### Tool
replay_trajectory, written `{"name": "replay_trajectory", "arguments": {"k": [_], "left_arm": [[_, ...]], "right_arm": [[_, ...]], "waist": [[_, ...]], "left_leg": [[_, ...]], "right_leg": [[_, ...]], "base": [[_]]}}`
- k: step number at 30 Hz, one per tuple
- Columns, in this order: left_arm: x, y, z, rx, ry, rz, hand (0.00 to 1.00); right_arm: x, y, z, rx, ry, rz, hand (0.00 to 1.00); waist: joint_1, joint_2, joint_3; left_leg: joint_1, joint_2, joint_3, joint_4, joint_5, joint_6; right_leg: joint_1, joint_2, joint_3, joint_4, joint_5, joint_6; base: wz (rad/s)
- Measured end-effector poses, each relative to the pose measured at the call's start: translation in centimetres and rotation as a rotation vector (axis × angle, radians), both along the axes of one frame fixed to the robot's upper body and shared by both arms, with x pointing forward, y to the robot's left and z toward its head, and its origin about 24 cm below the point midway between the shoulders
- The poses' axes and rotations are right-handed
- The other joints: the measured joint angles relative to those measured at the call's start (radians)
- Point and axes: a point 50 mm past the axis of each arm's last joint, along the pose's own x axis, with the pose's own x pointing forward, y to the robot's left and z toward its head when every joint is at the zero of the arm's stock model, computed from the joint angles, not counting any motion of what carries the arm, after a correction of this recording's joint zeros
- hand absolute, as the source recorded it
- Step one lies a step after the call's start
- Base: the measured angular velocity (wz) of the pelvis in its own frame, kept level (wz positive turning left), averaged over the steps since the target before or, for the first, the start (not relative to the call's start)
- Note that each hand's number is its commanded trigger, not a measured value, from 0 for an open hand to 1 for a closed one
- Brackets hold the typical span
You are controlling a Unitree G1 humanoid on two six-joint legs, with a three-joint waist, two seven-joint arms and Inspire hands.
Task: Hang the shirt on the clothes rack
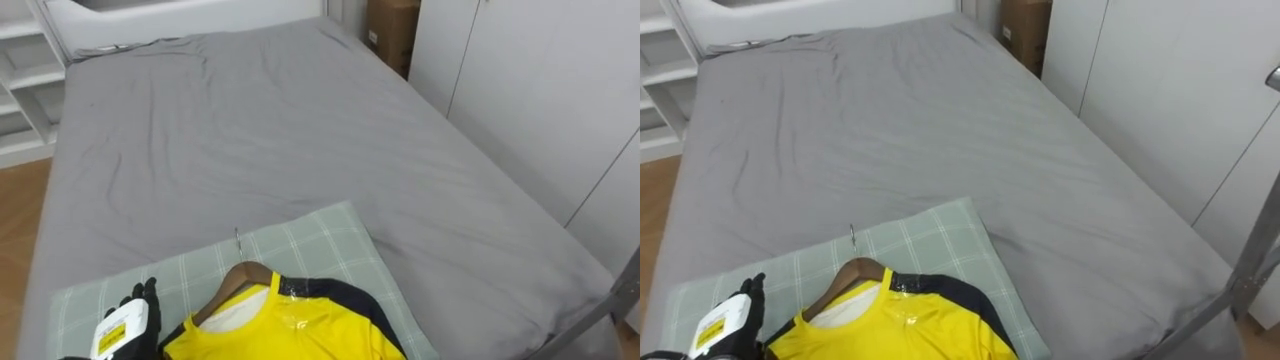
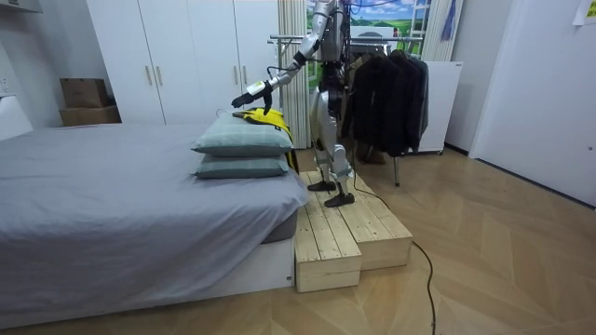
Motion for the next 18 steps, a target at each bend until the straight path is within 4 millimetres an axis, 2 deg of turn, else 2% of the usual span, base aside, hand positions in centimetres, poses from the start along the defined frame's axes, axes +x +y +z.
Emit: {"name": "replay_trajectory", "arguments": {"k": [3, 8, 12, 15, 18], "left_arm": [[0.2, 0.1, 0.1, 0.0, 0.0, 0.006, 0.0], [0.4, 0.2, 0.0, 0.003, 0.016, 0.013, 0.0], [0.3, 0.2, -0.1, 0.005, 0.027, 0.013, 0.0], [0.2, 0.2, -0.2, 0.004, 0.036, 0.013, 0.0], [0.3, 0.2, -0.3, 0.004, 0.042, 0.011, 0.0]], "right_arm": [[0.2, 0.0, 0.0, 0.0, -0.007, 0.011, 0.0], [0.4, 0.2, -0.1, 0.004, -0.011, 0.029, 0.0], [0.6, 0.4, -0.1, 0.009, -0.009, 0.055, 0.0], [1.1, 0.4, -0.1, 0.009, -0.023, 0.059, 0.0], [1.6, 0.5, -0.1, 0.011, -0.035, 0.062, 0.0]], "waist": [[0.0, -0.006, -0.0015], [-0.002, -0.016, 0.0022], [0.0, -0.018, 0.004], [-0.001, -0.019, 0.0102], [-0.001, -0.019, 0.0109]], "left_leg": [[-0.012, -0.001, 0.002, 0.002, 0.0, 0.0], [-0.031, 0.0, 0.004, 0.016, 0.0, 0.0], [-0.05, 0.0, 0.006, 0.017, 0.0, 0.0], [-0.053, 0.0, 0.008, 0.017, 0.0, 0.0], [-0.071, 0.0, 0.017, 0.023, 0.0, 0.0]], "right_leg": [[-0.017, -0.001, 0.003, 0.01, 0.0, 0.0], [-0.029, -0.002, 0.004, 0.013, 0.0, 0.0], [-0.053, -0.002, 0.005, 0.024, 0.001, -0.001], [-0.058, -0.002, 0.007, 0.025, 0.001, -0.001], [-0.079, -0.002, 0.015, 0.029, 0.001, -0.002]], "base": [[-0.02], [0.0], [0.0], [-0.01], [-0.06]]}}
